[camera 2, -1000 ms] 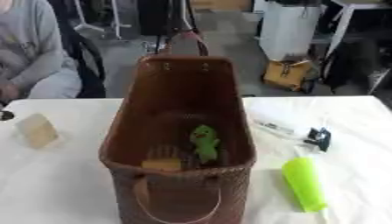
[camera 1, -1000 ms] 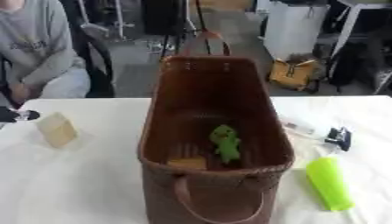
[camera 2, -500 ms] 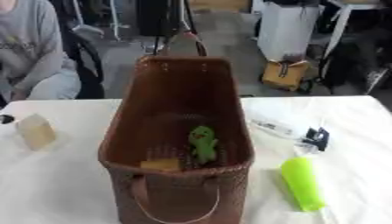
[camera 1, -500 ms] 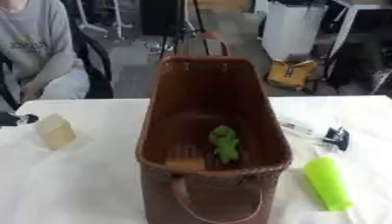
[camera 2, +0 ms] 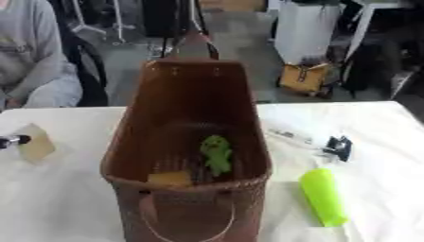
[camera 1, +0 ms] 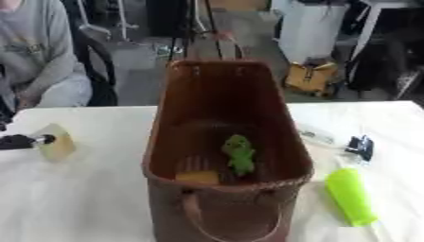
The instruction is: Pick up objects on the table and place them in the box.
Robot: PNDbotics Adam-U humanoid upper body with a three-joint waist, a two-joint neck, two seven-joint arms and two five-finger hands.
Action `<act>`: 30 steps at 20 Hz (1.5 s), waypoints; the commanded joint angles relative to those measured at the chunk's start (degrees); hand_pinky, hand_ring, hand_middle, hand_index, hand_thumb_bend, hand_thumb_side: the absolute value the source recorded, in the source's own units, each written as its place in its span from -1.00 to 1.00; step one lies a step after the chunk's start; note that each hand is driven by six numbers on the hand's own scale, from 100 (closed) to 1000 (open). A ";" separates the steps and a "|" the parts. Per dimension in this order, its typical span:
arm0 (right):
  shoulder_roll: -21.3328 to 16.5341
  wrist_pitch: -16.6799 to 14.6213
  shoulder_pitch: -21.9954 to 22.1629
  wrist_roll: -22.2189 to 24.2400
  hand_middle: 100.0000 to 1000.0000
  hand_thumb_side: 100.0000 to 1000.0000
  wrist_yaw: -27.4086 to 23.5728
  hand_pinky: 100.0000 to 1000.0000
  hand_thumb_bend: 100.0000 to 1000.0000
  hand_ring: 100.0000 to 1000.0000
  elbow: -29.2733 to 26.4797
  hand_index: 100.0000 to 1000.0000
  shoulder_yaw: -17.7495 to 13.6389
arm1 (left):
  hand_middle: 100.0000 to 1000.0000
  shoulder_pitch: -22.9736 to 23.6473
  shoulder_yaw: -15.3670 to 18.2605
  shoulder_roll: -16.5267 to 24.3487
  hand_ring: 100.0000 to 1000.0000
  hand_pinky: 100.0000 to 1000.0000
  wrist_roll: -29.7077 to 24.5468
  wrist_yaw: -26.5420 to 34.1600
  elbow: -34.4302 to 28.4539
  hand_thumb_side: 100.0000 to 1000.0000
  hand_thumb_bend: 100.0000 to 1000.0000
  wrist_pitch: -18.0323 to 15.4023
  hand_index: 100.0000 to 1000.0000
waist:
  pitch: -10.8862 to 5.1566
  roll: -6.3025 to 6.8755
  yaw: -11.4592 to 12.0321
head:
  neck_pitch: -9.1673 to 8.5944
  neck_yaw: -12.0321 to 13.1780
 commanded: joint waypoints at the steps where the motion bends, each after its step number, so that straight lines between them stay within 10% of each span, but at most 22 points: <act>1: -1.67 -0.13 -0.84 0.25 0.36 0.18 -0.20 -0.02 -0.42 0.14 -0.49 0.56 -0.05 | 0.40 -2.00 -0.36 2.07 0.42 0.33 0.67 0.05 -0.29 0.04 1.00 -0.52 0.68 | -0.31 0.11 -0.35 | -0.94 0.36; 30: -1.05 -0.39 -1.16 0.36 0.36 0.20 0.34 -0.02 -0.44 0.12 -0.75 0.56 -0.45 | 0.39 -2.72 0.90 4.74 0.41 0.33 8.33 -0.49 1.55 0.02 1.00 3.57 0.67 | 5.22 0.98 -3.66 | -4.41 0.42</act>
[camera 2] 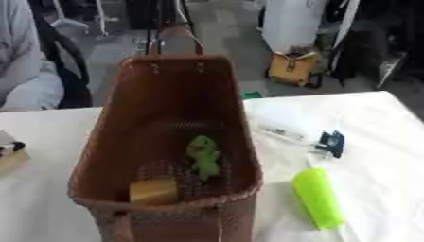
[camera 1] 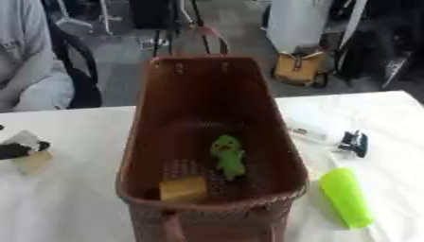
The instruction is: Pick up objects on the table and place them in the box.
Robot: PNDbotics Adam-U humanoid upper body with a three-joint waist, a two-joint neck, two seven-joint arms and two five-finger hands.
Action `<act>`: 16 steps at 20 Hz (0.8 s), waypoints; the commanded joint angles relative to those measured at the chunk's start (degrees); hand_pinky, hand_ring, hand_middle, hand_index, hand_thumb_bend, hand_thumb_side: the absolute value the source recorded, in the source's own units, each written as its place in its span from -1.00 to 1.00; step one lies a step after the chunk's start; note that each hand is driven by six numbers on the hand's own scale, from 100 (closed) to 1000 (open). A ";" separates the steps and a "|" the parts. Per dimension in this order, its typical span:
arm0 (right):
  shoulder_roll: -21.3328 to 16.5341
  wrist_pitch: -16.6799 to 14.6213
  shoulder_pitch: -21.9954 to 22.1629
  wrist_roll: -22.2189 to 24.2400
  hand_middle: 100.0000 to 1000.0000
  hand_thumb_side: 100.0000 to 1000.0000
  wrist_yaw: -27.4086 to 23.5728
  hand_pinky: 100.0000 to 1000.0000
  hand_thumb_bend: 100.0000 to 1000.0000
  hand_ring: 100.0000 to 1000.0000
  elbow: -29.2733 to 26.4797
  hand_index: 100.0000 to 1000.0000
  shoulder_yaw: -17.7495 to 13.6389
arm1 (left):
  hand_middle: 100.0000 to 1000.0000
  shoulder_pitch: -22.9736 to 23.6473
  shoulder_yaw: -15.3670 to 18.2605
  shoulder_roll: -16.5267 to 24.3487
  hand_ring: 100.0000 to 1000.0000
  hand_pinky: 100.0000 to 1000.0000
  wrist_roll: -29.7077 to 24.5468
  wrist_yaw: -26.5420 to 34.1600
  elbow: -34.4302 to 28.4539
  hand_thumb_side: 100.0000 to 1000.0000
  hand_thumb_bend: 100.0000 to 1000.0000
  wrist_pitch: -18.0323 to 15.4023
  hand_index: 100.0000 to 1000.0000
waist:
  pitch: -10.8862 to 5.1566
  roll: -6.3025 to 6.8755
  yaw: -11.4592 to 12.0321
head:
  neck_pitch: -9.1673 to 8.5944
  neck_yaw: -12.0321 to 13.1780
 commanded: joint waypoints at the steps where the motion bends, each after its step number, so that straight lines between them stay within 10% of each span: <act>1: -1.06 -0.14 -0.53 0.11 0.36 0.20 0.28 -0.03 -0.44 0.12 -0.75 0.56 -0.43 | 0.39 -0.99 0.43 3.08 0.41 0.33 0.18 0.26 -0.17 0.00 1.00 0.13 0.67 | -0.59 0.07 -0.15 | -0.67 -0.05; 16: -0.89 -0.16 -0.51 0.29 0.36 0.20 0.37 -0.03 -0.45 0.12 -0.55 0.56 -0.50 | 0.18 -0.96 0.16 2.63 0.08 -0.01 0.59 1.60 0.74 -0.09 0.80 0.29 0.58 | 0.26 0.21 -0.65 | -1.43 -0.15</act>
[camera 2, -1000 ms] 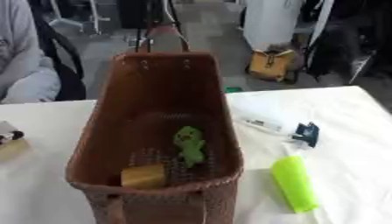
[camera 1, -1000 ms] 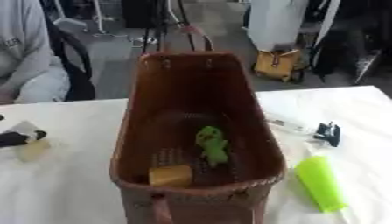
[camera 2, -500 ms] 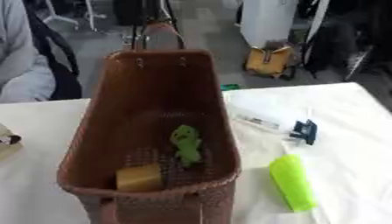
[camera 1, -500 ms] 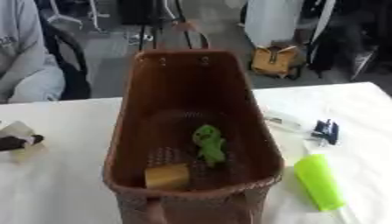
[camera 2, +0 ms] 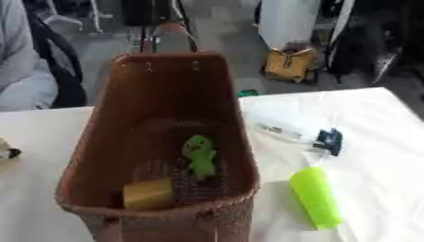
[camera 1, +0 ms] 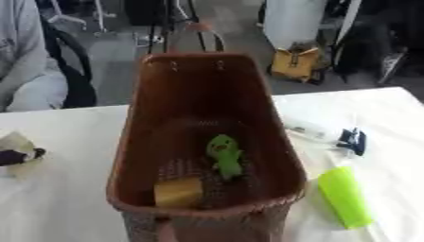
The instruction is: Pick up objects on the table and place them in the box.
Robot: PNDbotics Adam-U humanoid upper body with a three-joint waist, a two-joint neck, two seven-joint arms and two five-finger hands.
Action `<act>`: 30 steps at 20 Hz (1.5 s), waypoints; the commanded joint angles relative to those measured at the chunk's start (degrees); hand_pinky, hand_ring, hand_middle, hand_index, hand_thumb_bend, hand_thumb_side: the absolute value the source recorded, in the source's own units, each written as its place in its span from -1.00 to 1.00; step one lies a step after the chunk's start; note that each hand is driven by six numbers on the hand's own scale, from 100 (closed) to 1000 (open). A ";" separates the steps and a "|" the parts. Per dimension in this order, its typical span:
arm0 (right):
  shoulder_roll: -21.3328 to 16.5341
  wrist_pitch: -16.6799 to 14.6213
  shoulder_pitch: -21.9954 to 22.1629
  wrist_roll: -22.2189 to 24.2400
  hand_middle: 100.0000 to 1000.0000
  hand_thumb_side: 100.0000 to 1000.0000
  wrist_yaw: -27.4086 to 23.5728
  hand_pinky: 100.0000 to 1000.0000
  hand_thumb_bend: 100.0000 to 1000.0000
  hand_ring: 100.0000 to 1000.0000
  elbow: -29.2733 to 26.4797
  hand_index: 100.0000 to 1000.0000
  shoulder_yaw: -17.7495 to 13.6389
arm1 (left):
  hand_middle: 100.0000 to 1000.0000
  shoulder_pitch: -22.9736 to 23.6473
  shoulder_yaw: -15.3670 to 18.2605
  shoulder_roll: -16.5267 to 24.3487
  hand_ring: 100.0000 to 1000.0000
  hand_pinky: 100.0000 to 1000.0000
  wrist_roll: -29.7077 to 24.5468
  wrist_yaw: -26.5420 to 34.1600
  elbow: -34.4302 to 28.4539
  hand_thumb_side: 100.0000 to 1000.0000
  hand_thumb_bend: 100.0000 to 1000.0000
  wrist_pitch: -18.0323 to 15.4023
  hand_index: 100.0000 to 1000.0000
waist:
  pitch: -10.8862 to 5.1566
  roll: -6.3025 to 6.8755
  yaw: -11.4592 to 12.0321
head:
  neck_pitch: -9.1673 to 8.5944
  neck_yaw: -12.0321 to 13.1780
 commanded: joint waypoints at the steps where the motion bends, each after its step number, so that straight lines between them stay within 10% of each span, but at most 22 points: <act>1: -0.91 -0.12 -0.51 0.25 0.36 0.20 0.20 -0.03 -0.45 0.12 -0.54 0.56 -0.50 | 0.18 -0.92 0.10 2.23 0.08 -0.01 -0.55 0.68 -0.24 -0.09 0.80 -0.10 0.58 | -0.84 -0.01 -0.01 | -0.59 -0.17; 9: -0.86 -0.16 -0.45 0.50 0.36 0.20 0.20 -0.03 -0.45 0.12 -0.44 0.56 -0.43 | 0.04 -0.57 0.11 2.28 -0.06 -0.13 0.08 0.28 0.84 -0.25 0.66 1.14 0.48 | -1.01 -0.28 0.00 | -0.89 -0.37; 18: -0.73 -0.17 -0.42 0.62 0.36 0.20 0.16 -0.03 -0.45 0.12 -0.27 0.56 -0.46 | -0.10 -0.76 0.36 2.11 -0.17 -0.27 4.79 2.01 0.30 -0.54 -0.16 2.12 0.34 | -1.06 -0.38 0.12 | -1.38 -0.59; 30: -0.84 0.00 -0.02 0.46 0.36 0.20 0.13 -0.03 -0.45 0.12 0.07 0.56 -0.81 | -0.06 -1.33 -0.87 5.59 -0.10 -0.17 -3.02 0.83 -10.56 -0.53 -0.04 -2.09 0.40 | -3.14 0.19 1.43 | -1.00 -0.79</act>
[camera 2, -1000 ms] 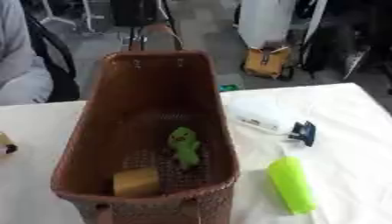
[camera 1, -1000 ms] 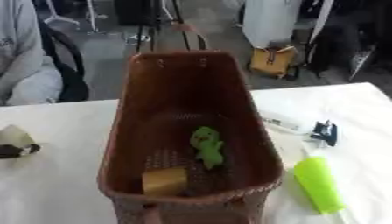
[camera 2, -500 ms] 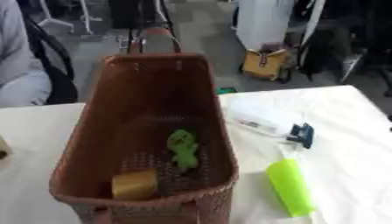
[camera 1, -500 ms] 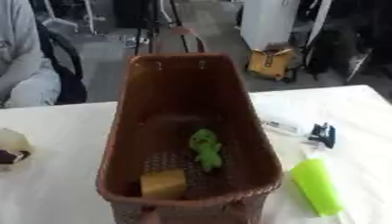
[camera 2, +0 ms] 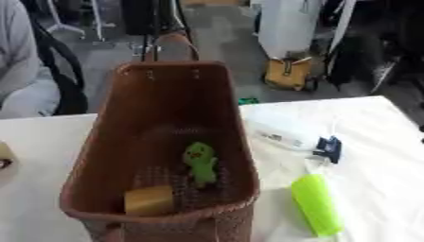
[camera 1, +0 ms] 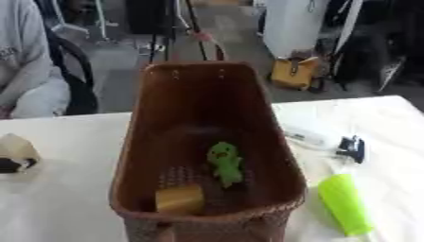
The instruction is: Pick up objects on the table and place them in the box.
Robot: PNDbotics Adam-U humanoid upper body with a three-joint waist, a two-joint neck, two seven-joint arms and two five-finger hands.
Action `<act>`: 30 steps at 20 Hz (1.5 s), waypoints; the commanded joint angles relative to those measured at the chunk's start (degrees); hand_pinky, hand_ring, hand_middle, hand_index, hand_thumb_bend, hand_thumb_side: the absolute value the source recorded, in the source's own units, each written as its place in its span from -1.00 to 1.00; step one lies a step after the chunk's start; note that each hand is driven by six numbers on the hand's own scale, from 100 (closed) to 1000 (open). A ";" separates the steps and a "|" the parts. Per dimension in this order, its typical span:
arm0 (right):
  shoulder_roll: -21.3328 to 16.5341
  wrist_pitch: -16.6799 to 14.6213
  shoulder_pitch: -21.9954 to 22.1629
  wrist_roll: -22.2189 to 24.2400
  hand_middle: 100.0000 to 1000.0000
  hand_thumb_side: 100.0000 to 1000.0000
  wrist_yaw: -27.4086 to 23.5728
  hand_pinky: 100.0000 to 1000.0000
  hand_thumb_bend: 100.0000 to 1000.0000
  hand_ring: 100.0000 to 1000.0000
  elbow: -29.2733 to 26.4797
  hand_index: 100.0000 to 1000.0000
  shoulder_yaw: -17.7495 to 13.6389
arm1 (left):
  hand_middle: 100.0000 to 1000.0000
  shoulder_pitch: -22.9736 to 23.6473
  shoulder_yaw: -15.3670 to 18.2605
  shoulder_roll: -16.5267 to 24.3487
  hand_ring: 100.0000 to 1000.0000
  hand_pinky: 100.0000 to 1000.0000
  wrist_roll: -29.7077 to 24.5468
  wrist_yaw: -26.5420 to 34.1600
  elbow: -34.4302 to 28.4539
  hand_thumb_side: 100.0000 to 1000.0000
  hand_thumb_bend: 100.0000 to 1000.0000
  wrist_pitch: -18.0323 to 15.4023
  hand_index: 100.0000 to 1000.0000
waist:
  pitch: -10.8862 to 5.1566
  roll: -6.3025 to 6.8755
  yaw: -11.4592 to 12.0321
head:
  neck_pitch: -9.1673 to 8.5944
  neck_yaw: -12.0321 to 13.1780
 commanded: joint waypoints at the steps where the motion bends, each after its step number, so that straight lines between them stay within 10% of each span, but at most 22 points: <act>1: -0.88 0.04 -0.13 -0.04 0.36 0.20 0.12 -0.03 -0.45 0.12 -0.27 0.56 -0.79 | -0.06 -1.50 -0.32 4.31 -0.10 -0.17 -2.34 -1.99 -6.80 -0.55 -0.03 -1.44 0.40 | -1.77 0.38 0.34 | -0.28 -0.38; 18: -1.00 0.12 0.34 0.81 0.36 0.19 -0.41 -0.02 -0.44 0.12 0.46 0.56 -0.11 | -0.01 -11.38 -11.84 -0.24 -0.05 -0.10 -16.24 -2.32 -38.49 -0.67 0.16 -16.00 0.42 | -5.92 2.01 -0.35 | -1.28 -1.49; 30: -0.95 0.12 0.26 1.11 0.36 0.19 -0.70 -0.02 -0.44 0.12 0.62 0.57 0.03 | 0.02 -14.12 -16.27 -3.68 -0.03 -0.07 -19.02 -4.65 -43.30 -0.64 0.22 -21.22 0.43 | -6.58 2.91 -1.77 | -1.25 -2.70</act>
